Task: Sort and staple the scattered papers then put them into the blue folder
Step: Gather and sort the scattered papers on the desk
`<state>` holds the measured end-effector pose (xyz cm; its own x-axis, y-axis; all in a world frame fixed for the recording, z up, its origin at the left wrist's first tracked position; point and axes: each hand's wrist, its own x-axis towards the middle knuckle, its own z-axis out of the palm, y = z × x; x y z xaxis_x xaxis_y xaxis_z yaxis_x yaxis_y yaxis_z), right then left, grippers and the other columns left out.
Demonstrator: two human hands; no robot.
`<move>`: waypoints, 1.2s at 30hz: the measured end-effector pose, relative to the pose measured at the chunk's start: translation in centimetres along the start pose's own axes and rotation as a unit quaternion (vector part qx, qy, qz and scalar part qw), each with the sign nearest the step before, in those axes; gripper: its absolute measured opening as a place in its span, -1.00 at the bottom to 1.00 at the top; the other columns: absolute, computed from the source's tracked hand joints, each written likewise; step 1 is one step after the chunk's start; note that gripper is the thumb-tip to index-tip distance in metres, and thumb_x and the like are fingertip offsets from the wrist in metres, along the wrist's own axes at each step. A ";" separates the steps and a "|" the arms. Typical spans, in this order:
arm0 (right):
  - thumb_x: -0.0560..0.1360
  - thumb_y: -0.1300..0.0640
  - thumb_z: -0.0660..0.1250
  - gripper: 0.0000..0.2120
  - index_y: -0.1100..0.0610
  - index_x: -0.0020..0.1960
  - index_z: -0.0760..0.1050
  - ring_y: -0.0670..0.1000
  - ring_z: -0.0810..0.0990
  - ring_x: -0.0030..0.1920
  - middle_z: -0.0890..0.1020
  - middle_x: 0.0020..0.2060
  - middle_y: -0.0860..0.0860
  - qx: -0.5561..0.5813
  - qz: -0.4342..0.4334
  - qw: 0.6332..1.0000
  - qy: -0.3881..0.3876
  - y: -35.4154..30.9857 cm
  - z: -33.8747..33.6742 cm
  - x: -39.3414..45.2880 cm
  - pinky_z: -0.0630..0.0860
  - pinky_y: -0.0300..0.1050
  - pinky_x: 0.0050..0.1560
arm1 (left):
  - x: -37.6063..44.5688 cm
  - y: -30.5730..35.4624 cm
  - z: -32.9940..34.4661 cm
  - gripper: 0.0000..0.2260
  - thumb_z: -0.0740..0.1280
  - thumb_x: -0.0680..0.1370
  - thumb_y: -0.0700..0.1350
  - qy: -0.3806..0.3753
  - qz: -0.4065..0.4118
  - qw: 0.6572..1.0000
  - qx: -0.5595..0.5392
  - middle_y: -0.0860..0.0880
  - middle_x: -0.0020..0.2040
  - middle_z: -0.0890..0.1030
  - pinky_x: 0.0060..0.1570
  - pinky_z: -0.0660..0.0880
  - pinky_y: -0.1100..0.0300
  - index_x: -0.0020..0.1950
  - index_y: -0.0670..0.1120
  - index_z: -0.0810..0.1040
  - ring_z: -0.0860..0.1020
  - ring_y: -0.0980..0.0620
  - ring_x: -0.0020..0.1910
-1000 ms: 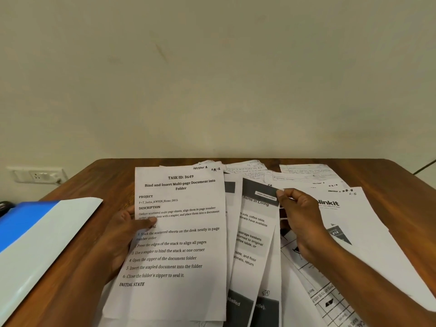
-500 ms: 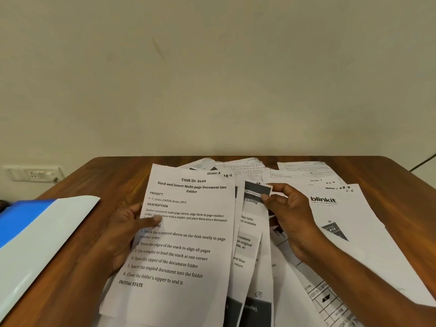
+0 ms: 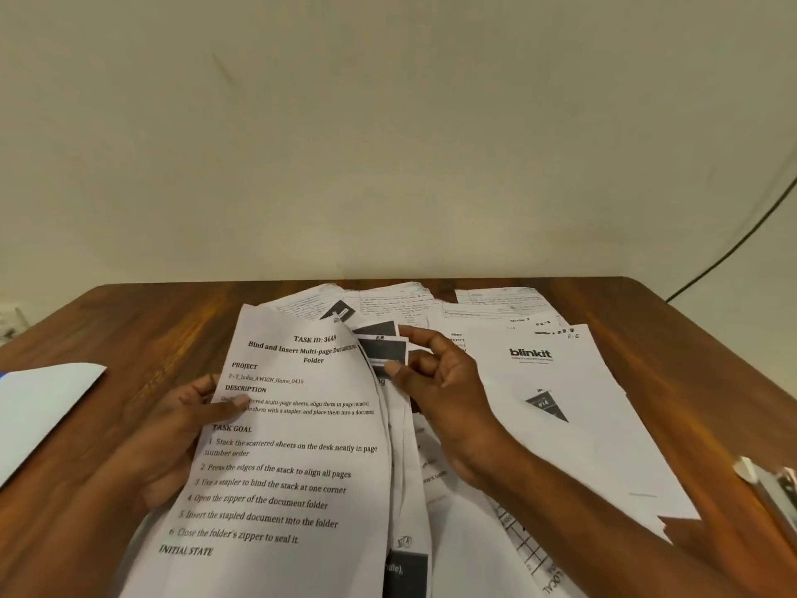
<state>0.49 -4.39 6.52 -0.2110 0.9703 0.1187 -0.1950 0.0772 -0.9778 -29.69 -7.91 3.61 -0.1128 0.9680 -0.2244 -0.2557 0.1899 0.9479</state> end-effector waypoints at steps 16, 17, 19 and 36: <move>0.51 0.28 0.50 -0.64 0.01 0.25 0.60 -0.11 0.72 0.07 0.75 0.08 -0.10 -0.099 0.077 0.992 0.009 1.5 -0.5 -0.4 0.66 -0.16 0.10 | -0.1 -1.3 3.9 -0.57 0.40 0.53 -0.34 0.018 0.041 0.998 -0.037 -0.26 0.23 0.69 0.01 0.61 -0.41 0.40 -0.14 0.53 0.67 -0.39 0.14; 0.51 0.29 0.50 -0.64 -0.01 0.23 0.60 -0.12 0.72 0.05 0.75 0.06 -0.10 -0.096 0.076 0.992 0.014 1.4 -0.6 -0.4 0.66 -0.17 0.08 | -0.4 -1.3 4.4 -0.56 0.46 0.52 -0.32 0.002 0.043 0.999 -0.027 -0.25 0.23 0.69 0.08 0.60 -0.41 0.39 -0.14 0.55 0.68 -0.38 0.14; 0.51 0.30 0.49 -0.65 -0.03 0.19 0.60 -0.07 0.73 0.06 0.75 0.06 -0.08 -0.086 0.074 0.993 0.019 1.3 -0.7 -0.3 0.68 -0.05 0.13 | -1.0 -1.4 5.3 -0.45 0.61 0.41 -0.23 -0.022 0.046 0.999 -0.003 -0.24 0.23 0.69 0.14 0.61 -0.34 0.38 -0.14 0.55 0.69 -0.35 0.14; 0.51 0.34 0.48 -0.66 -0.04 0.13 0.57 -0.02 0.74 0.04 0.76 0.01 -0.06 -0.017 0.033 0.999 0.024 1.2 -0.7 0.3 0.68 -0.11 0.02 | -2.8 -0.5 6.7 -0.55 0.39 0.45 -0.34 -0.035 0.072 0.997 -0.016 -0.25 0.16 0.72 -0.14 0.71 -0.18 0.33 -0.12 0.60 0.74 -0.29 0.01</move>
<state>0.83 -3.90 5.28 -0.1762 0.9833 0.0456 -0.1494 0.0191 -0.9886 -22.81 -9.61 5.30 -0.0841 0.9940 -0.0700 -0.2726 0.0446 0.9611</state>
